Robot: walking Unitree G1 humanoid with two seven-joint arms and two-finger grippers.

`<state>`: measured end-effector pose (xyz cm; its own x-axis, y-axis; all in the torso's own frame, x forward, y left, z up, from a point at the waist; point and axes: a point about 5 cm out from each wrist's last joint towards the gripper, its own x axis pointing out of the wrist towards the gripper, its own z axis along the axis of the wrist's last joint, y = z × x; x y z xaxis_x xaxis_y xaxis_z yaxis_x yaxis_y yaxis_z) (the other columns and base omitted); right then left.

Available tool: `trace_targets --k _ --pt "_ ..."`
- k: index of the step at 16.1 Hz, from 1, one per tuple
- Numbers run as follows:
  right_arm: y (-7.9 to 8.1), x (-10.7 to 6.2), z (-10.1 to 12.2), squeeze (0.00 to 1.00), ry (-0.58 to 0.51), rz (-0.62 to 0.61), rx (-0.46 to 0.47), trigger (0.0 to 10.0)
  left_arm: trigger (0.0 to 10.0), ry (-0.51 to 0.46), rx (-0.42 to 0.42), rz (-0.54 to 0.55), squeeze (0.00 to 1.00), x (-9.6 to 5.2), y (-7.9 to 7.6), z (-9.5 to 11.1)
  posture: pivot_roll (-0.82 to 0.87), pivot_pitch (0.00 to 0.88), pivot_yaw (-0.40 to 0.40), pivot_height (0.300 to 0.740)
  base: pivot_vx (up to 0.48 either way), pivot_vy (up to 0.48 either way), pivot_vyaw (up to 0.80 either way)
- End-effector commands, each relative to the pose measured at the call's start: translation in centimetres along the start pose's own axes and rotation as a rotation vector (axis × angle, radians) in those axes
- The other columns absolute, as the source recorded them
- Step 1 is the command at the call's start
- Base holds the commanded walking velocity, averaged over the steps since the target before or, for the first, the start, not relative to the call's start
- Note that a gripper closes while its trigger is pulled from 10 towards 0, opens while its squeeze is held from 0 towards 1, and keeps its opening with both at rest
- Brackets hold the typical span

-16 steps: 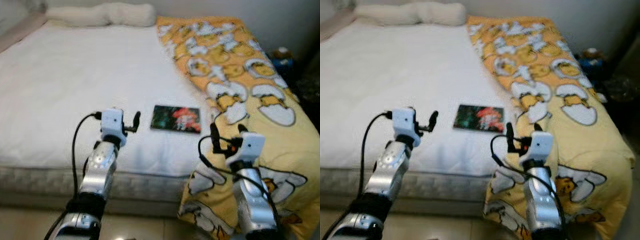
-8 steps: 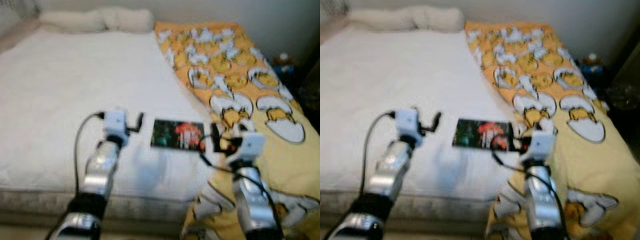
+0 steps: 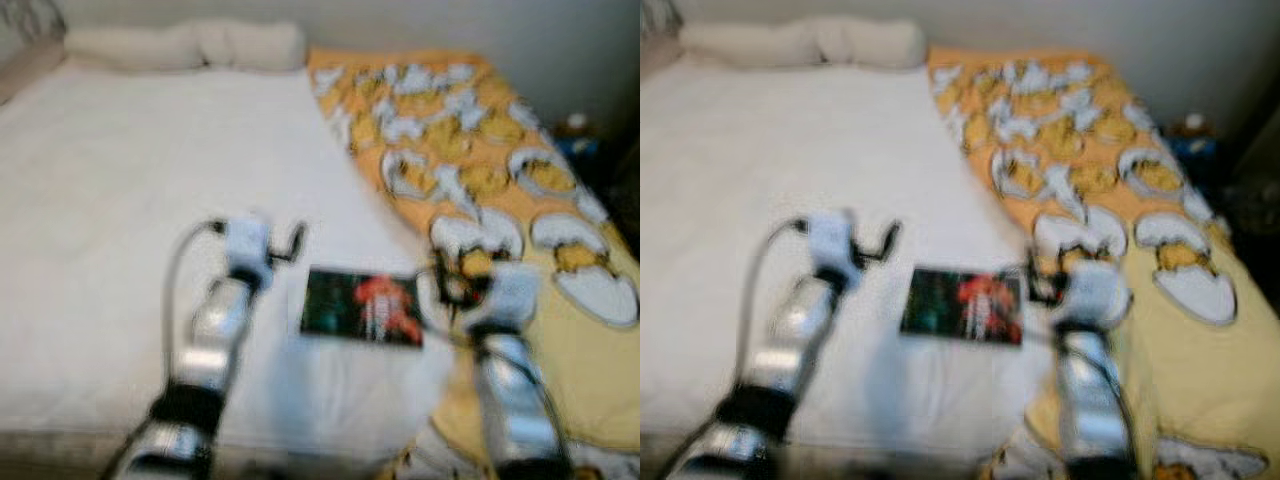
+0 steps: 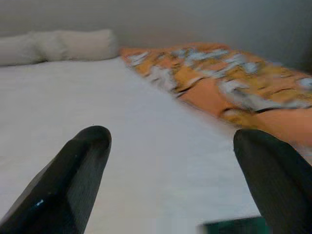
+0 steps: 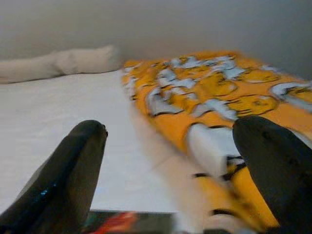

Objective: Clean up the room

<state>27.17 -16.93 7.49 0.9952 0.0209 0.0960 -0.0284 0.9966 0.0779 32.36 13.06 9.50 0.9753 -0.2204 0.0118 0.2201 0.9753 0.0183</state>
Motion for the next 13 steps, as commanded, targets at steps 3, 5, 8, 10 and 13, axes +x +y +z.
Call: trace_targets --k 3,5,8,10,13 --pt "-1.08 -0.19 0.12 0.16 0.000 -0.026 -0.015 10.0 10.0 0.017 -0.021 -0.007 0.00 0.11 -0.64 -0.13 -0.08 0.000 0.020 0.736 0.000 0.000 0.00" --pt "-1.09 -0.18 0.08 0.16 0.003 -0.024 -0.015 10.0 10.0 0.019 -0.022 -0.017 0.00 0.16 -0.83 -0.10 -0.08 0.000 0.019 0.736 0.000 0.000 0.00" --pt "-1.15 -0.15 -0.04 0.16 0.008 -0.028 -0.017 10.0 10.0 0.064 -0.012 -0.034 0.00 0.20 -0.92 -0.51 -0.08 0.000 0.023 0.736 0.000 0.000 0.00" --pt "-1.15 -0.19 -0.13 0.16 0.010 -0.032 -0.015 10.0 10.0 0.066 0.025 -0.045 0.00 0.35 -1.00 -0.41 -0.08 0.000 0.027 0.736 0.000 0.000 0.00" --pt "-1.13 -0.29 -0.26 0.16 0.014 -0.035 -0.015 10.0 10.0 0.033 0.040 -0.074 0.00 0.29 -1.15 0.06 -0.08 0.000 0.031 0.736 0.000 0.000 0.00"
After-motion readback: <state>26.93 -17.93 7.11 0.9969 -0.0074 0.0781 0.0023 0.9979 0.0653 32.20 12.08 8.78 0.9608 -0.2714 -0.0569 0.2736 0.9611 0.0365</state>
